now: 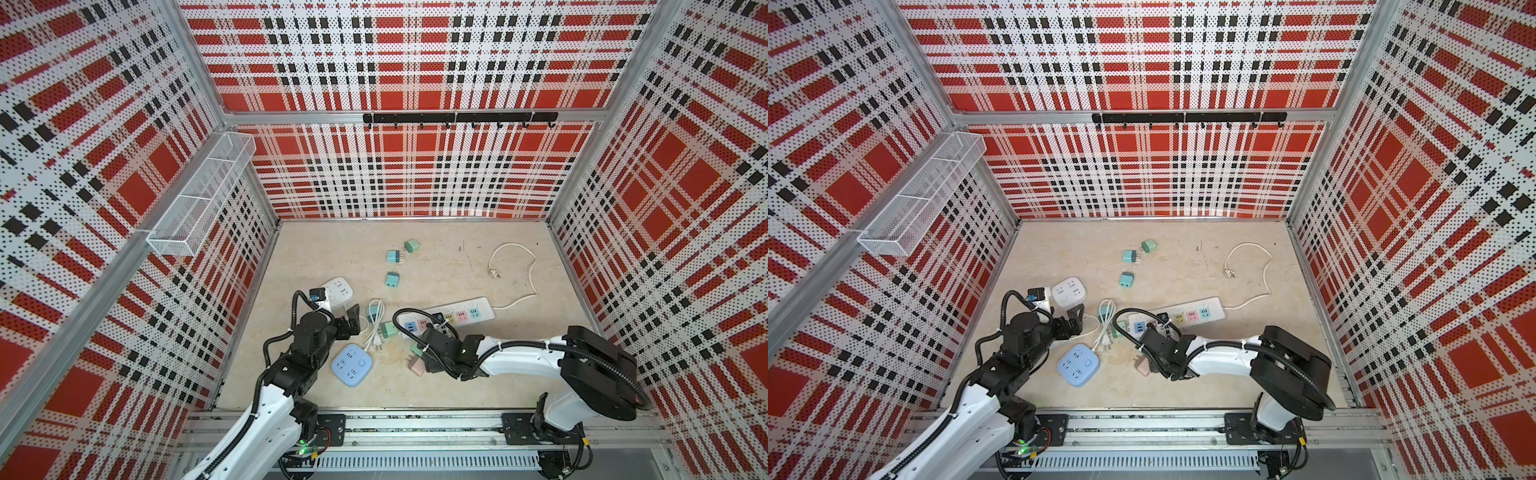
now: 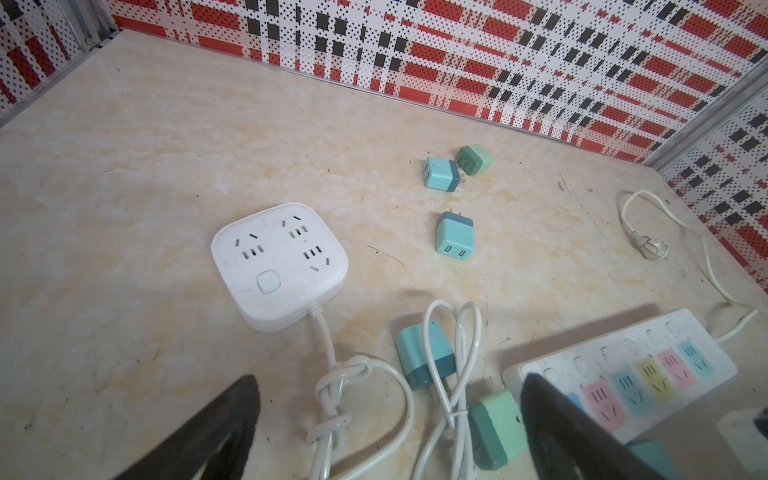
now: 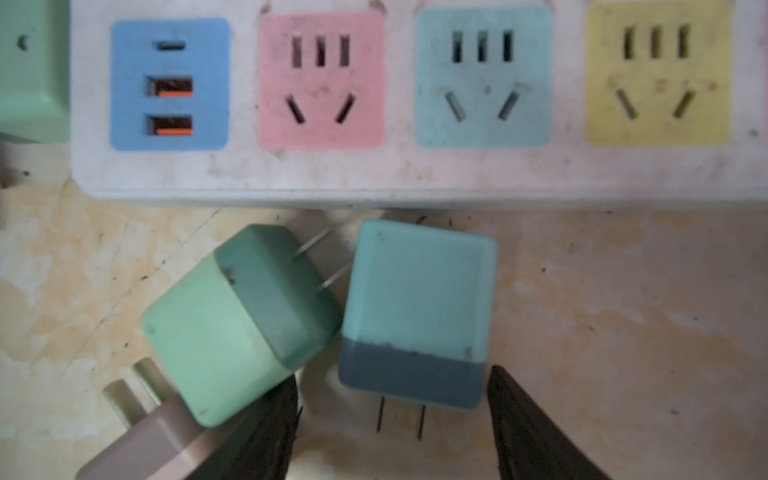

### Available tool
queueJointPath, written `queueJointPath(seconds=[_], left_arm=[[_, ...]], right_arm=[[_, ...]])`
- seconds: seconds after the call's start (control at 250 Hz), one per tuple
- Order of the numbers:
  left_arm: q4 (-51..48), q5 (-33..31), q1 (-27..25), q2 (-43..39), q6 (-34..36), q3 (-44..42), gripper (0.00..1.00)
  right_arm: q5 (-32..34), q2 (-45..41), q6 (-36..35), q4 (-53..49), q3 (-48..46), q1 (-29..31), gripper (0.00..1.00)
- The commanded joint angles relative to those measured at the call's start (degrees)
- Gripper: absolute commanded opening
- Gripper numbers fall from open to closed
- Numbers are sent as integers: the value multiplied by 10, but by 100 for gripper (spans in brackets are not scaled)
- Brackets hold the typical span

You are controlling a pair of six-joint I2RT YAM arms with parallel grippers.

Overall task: Insert the plug
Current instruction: 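Lower the right gripper onto the teal adapter beside the power strip, then close the right gripper on the teal adapter and lift it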

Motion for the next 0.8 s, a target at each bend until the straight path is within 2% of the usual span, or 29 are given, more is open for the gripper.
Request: queueJointPath(seconds=[0.0, 0.208, 0.324, 0.652, 0.796], left_arm=[[11, 2, -3, -2, -10, -4, 99], [11, 2, -4, -3, -9, -4, 99], [12, 2, -5, -3, -9, -4, 99], [12, 0, -7, -3, -8, -4, 99], [12, -2, -8, -4, -8, -5, 99]], right_arm=[[-6, 28, 11, 4, 9, 1, 73], [42, 46, 12, -37, 34, 1, 74], [51, 63, 10, -44, 45, -1, 70], [35, 106, 9, -26, 42, -17, 65], [31, 105, 7, -13, 33, -18, 55]])
